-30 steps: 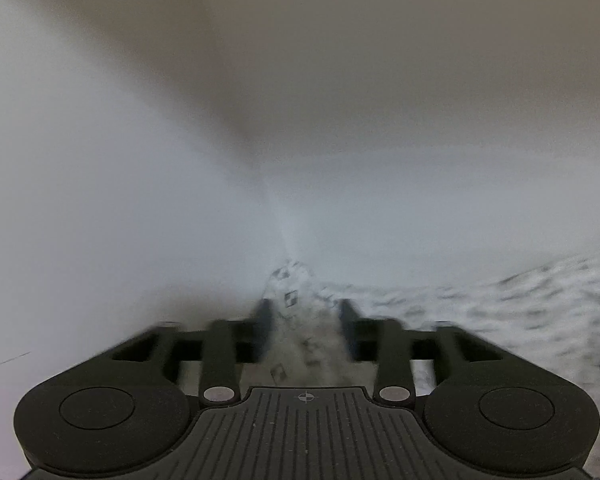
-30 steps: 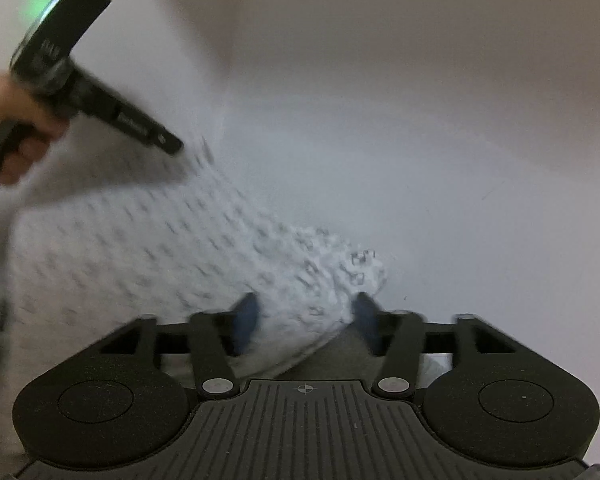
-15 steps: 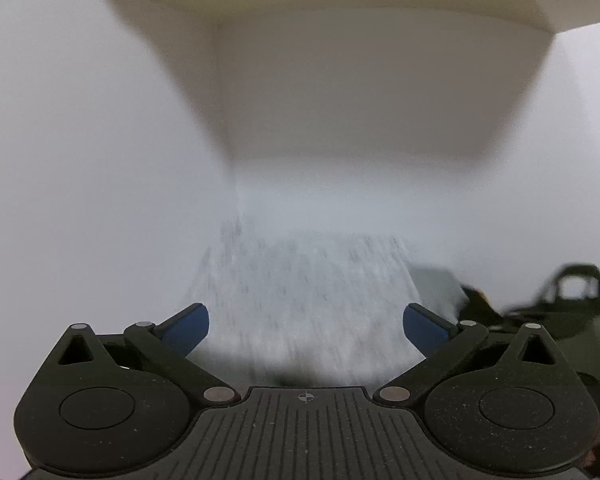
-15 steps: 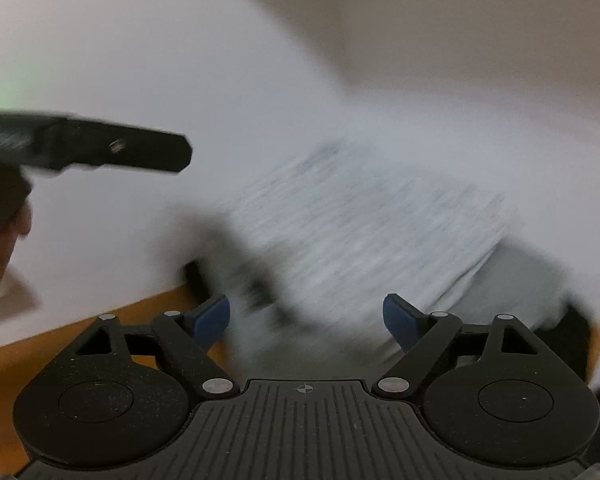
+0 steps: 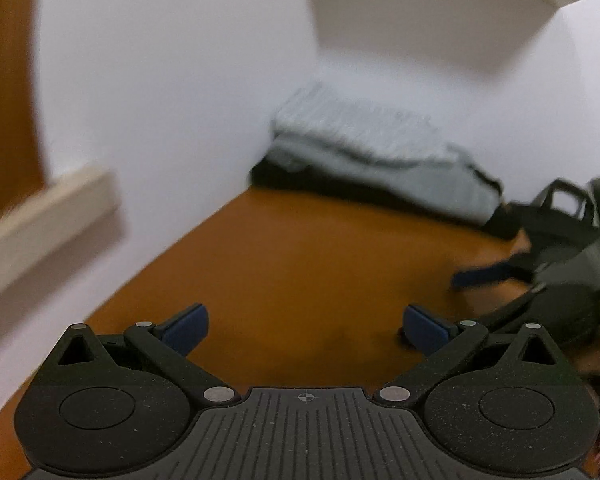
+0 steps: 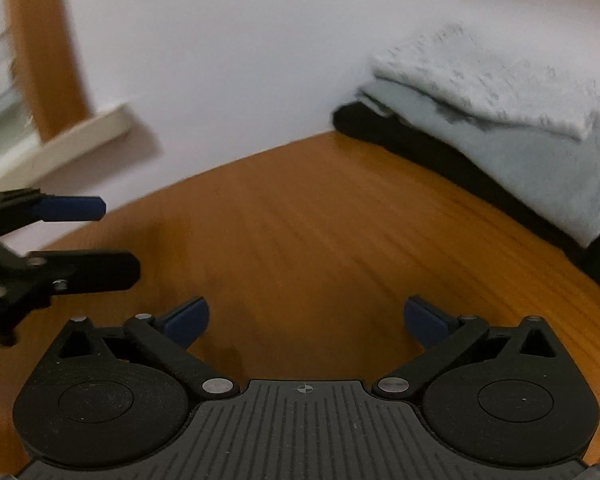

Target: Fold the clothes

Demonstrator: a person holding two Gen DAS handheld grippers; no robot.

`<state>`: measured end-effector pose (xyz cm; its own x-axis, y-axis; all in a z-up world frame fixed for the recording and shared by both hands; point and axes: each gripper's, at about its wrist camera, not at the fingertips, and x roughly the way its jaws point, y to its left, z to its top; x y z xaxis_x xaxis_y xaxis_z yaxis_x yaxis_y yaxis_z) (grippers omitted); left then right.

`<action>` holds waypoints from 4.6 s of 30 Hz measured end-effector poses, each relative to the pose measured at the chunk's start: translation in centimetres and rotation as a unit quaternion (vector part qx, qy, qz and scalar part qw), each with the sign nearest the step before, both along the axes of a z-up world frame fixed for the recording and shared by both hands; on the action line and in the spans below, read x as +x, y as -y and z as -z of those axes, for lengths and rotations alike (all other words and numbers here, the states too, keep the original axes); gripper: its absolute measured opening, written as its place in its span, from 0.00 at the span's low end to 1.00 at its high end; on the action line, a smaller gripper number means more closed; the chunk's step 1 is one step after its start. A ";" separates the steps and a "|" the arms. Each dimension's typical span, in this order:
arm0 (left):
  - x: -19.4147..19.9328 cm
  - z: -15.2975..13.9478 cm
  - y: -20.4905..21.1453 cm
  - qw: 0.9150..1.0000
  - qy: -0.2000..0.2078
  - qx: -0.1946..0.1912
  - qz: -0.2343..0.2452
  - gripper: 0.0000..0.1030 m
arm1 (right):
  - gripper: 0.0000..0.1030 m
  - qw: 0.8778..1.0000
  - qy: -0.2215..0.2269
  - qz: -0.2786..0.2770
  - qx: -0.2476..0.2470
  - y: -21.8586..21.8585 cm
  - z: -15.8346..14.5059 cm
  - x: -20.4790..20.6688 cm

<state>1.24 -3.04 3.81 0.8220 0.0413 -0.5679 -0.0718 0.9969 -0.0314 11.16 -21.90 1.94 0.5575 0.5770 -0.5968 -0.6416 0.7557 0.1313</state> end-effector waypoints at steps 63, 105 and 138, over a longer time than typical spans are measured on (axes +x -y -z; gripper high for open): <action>-1.7 2.9 -2.5 0.997 -0.053 0.025 0.058 1.00 | 1.00 0.922 0.000 0.382 -0.058 -4.5 1.5 -12.1; -1.7 3.0 -2.6 0.996 -0.053 0.025 0.061 1.00 | 1.00 0.922 0.001 0.383 -0.058 -4.5 1.5 -12.1; -1.7 3.0 -2.7 0.996 -0.053 0.025 0.062 1.00 | 1.00 0.922 0.001 0.383 -0.058 -4.4 1.6 -12.1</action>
